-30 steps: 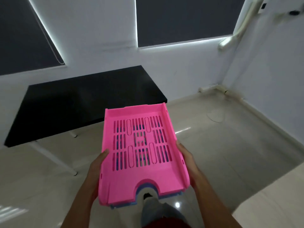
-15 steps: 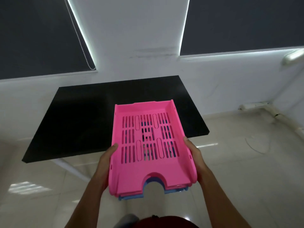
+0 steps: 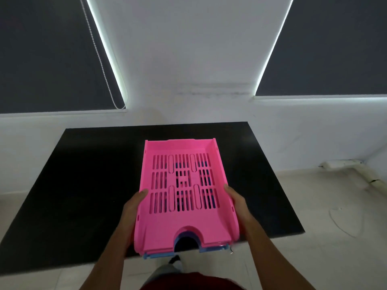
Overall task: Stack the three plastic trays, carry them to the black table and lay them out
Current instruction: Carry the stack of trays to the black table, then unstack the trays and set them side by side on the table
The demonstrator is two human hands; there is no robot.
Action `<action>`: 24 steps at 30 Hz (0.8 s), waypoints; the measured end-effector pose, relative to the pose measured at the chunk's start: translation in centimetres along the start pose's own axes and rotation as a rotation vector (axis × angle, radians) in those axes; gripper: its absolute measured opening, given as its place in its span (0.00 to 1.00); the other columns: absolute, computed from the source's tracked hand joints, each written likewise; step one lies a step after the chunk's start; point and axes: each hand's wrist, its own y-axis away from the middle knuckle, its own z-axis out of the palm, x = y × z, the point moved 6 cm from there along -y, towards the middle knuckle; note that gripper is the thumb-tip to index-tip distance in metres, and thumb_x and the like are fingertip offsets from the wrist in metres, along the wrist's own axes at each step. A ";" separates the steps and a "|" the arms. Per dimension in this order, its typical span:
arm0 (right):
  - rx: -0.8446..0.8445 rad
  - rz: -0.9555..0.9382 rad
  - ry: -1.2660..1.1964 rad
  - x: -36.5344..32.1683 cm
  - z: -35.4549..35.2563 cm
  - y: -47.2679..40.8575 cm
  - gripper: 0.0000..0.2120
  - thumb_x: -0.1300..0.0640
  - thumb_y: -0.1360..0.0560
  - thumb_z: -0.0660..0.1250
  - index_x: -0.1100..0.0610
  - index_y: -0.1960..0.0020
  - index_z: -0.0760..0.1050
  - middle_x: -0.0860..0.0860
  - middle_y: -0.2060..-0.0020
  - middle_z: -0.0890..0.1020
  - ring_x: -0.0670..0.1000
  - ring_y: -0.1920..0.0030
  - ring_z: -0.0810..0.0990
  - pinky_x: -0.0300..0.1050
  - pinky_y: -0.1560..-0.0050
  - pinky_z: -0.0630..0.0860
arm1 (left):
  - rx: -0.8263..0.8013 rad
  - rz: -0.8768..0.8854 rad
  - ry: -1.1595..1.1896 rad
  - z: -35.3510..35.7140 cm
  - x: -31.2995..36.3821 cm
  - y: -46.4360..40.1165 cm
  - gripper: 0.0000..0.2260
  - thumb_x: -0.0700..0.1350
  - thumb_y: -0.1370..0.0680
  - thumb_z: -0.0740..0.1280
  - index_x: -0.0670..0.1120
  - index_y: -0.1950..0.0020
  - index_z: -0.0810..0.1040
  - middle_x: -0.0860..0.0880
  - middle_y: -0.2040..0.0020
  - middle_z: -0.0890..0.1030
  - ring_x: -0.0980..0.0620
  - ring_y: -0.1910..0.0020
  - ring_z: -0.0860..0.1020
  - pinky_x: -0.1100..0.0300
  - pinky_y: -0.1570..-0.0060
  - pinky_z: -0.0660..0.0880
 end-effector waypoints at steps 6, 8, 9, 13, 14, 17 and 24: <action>0.023 0.025 0.005 -3.2 3.7 -7.7 0.21 0.50 0.21 0.63 0.64 0.35 0.75 0.62 0.51 0.85 0.60 0.57 0.86 0.54 0.57 0.84 | 0.034 -0.017 0.008 -2.5 4.9 -6.0 0.19 0.50 0.23 0.65 0.42 0.35 0.76 0.31 0.39 0.78 0.36 0.49 0.80 0.36 0.45 0.76; 0.015 0.045 0.054 -3.9 4.6 -9.5 0.24 0.49 0.22 0.65 0.63 0.32 0.74 0.63 0.47 0.84 0.61 0.53 0.86 0.56 0.53 0.83 | 0.054 -0.009 -0.021 -3.1 6.2 -7.2 0.18 0.50 0.23 0.65 0.43 0.35 0.76 0.32 0.40 0.79 0.35 0.47 0.80 0.33 0.42 0.74; 0.014 0.039 0.093 -4.3 5.0 -10.1 0.23 0.49 0.22 0.66 0.62 0.33 0.75 0.63 0.45 0.84 0.61 0.51 0.86 0.56 0.52 0.83 | 0.059 0.011 -0.036 -3.2 6.9 -7.7 0.18 0.49 0.23 0.65 0.44 0.34 0.76 0.33 0.41 0.80 0.35 0.47 0.80 0.33 0.41 0.74; 0.084 -0.129 0.352 -6.5 5.8 -11.0 0.14 0.56 0.20 0.65 0.47 0.35 0.76 0.54 0.48 0.87 0.55 0.50 0.88 0.54 0.50 0.83 | 0.125 0.165 -0.126 -3.1 9.7 -8.1 0.18 0.42 0.20 0.63 0.51 0.30 0.73 0.39 0.43 0.83 0.36 0.47 0.82 0.35 0.46 0.77; 0.081 -0.156 0.408 -6.7 6.1 -11.0 0.15 0.56 0.19 0.63 0.43 0.35 0.76 0.51 0.49 0.88 0.53 0.50 0.88 0.54 0.50 0.84 | 0.128 0.188 -0.139 -2.7 10.1 -8.0 0.18 0.42 0.20 0.62 0.52 0.30 0.73 0.40 0.43 0.83 0.36 0.47 0.82 0.35 0.46 0.77; 0.076 -0.219 0.496 -7.3 6.4 -11.1 0.16 0.56 0.17 0.61 0.44 0.33 0.77 0.51 0.47 0.87 0.52 0.49 0.87 0.57 0.46 0.84 | 0.139 0.217 -0.177 -1.1 11.0 -7.5 0.16 0.42 0.19 0.61 0.51 0.32 0.74 0.39 0.44 0.82 0.38 0.48 0.83 0.37 0.47 0.78; 0.087 -0.327 0.505 -13.8 1.2 -9.5 0.15 0.55 0.16 0.60 0.44 0.34 0.78 0.46 0.48 0.87 0.47 0.51 0.87 0.40 0.58 0.83 | 0.108 0.342 -0.170 6.5 12.9 -7.3 0.16 0.41 0.20 0.62 0.50 0.33 0.75 0.45 0.45 0.85 0.46 0.52 0.85 0.52 0.57 0.83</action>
